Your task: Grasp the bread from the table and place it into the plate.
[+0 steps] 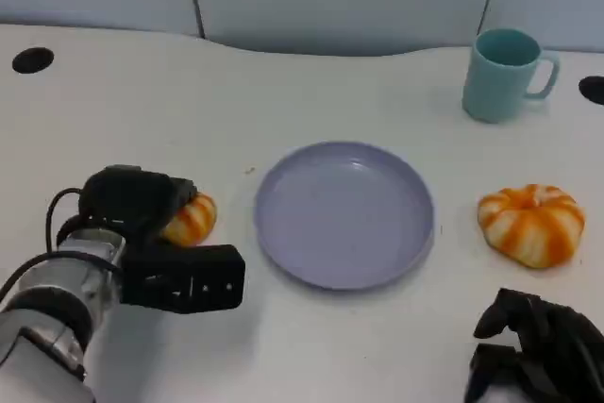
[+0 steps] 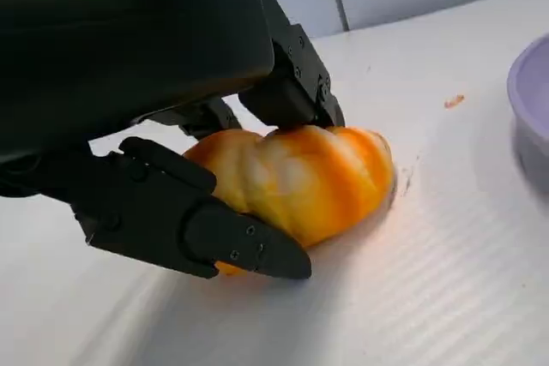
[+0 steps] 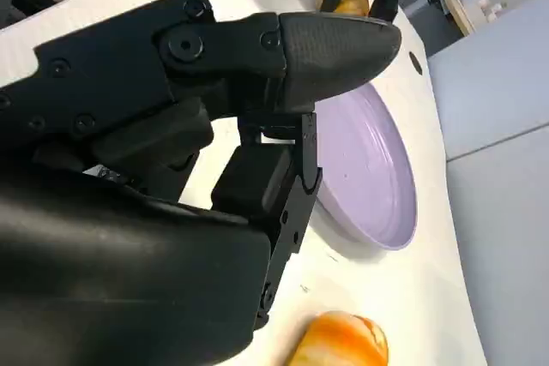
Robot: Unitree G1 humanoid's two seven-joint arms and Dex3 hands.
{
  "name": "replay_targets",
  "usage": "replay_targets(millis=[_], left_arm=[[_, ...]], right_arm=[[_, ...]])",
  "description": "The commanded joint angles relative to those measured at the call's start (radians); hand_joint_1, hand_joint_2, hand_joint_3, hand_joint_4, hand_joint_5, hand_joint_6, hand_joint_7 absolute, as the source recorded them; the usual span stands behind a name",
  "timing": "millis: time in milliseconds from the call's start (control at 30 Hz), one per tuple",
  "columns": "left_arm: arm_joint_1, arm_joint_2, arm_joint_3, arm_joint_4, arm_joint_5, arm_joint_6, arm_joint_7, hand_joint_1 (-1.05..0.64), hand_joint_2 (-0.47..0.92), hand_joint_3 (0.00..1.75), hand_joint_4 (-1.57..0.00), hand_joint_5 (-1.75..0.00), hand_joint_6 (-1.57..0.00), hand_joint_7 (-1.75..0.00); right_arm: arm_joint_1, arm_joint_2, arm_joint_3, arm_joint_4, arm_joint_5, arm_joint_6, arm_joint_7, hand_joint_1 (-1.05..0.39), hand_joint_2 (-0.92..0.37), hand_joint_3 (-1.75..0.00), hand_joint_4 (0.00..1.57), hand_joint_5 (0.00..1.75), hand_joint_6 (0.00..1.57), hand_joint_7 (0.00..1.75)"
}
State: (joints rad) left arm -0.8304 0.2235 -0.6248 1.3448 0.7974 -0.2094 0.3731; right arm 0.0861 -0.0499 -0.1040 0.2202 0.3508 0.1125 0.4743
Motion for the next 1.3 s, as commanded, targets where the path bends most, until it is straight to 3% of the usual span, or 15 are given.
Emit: replay_targets(millis=[33,67,133,167,267,433,633,800,900,1033,1300], left_arm=[[0.057,0.013,-0.011,0.019,0.009,-0.033,0.042,-0.27,0.92,0.27,-0.66,-1.66,-0.94,-0.73],[0.056,0.021,-0.006,0.016,0.006,-0.046,0.08,-0.25,0.91,0.36,-0.67,-1.71,-0.68,-1.33],[0.055,0.028,-0.002,0.014,0.002,-0.059,0.118,-0.22,0.9,0.39,-0.68,-1.74,-0.54,-1.66],[0.055,0.028,-0.001,0.015,0.001,-0.062,0.124,-0.21,0.9,0.39,-0.68,-1.74,-0.52,-1.7],[0.057,0.03,0.011,0.015,-0.011,-0.079,0.151,-0.21,0.9,0.42,-0.68,-1.75,-0.5,-1.74],[0.028,0.066,0.127,-0.014,-0.108,-0.205,0.257,-0.12,0.82,0.51,-0.67,-1.75,-0.5,-1.75],[-0.024,0.077,0.138,-0.022,-0.098,-0.249,0.296,-0.09,0.78,0.51,-0.73,-1.75,-0.57,-1.75],[-0.045,0.064,0.139,-0.029,-0.097,-0.299,0.325,-0.06,0.55,0.83,-0.77,-1.75,-0.62,-1.75],[-0.063,0.046,0.127,-0.036,-0.085,-0.32,0.333,-0.07,0.52,0.87,-0.78,-1.75,-0.63,-1.75],[-0.099,0.015,0.101,-0.051,-0.065,-0.38,0.288,-0.09,0.54,0.85,-0.79,-1.75,-0.63,-1.72],[-0.159,-0.041,0.066,-0.067,-0.064,-0.522,0.106,-0.17,0.56,1.0,-0.89,-1.75,-0.74,-1.75]], right_arm=[[-0.007,-0.009,-0.009,0.002,0.006,0.003,-0.004,-0.43,-0.92,-0.43,1.19,1.12,1.1,1.06],[-0.012,-0.006,-0.006,0.009,0.002,-0.004,-0.006,-0.42,-0.92,-0.44,1.19,1.12,1.1,1.06],[-0.016,-0.004,-0.003,0.015,-0.004,-0.013,-0.007,-0.41,-0.92,-0.45,1.19,1.12,1.1,1.06],[-0.016,-0.004,-0.003,0.016,-0.004,-0.014,-0.007,-0.41,-0.92,-0.45,1.2,1.12,1.1,1.06],[-0.019,-0.003,-0.002,0.021,-0.006,-0.019,-0.006,-0.41,-0.92,-0.46,1.2,1.12,1.1,1.06],[-0.06,0.025,0.017,0.063,-0.041,-0.048,-0.048,-0.42,-0.92,-0.47,1.24,1.08,1.15,0.99],[-0.085,0.037,0.009,0.104,-0.033,-0.062,-0.035,-0.42,-0.92,-0.46,1.25,1.06,1.16,0.97],[-0.089,0.041,0.012,0.098,-0.032,-0.037,-0.046,-0.42,-0.92,-0.45,1.24,1.08,1.15,1.0],[-0.094,0.038,0.014,0.106,-0.04,-0.045,-0.043,-0.42,-0.92,-0.45,1.23,1.09,1.14,1.02],[-0.095,0.034,0.016,0.102,-0.044,-0.031,-0.048,-0.42,-0.92,-0.45,1.24,1.09,1.14,1.02],[-0.079,0.032,0.019,0.076,-0.046,-0.018,-0.053,-0.41,-0.92,-0.45,1.23,1.08,1.14,1.01]])
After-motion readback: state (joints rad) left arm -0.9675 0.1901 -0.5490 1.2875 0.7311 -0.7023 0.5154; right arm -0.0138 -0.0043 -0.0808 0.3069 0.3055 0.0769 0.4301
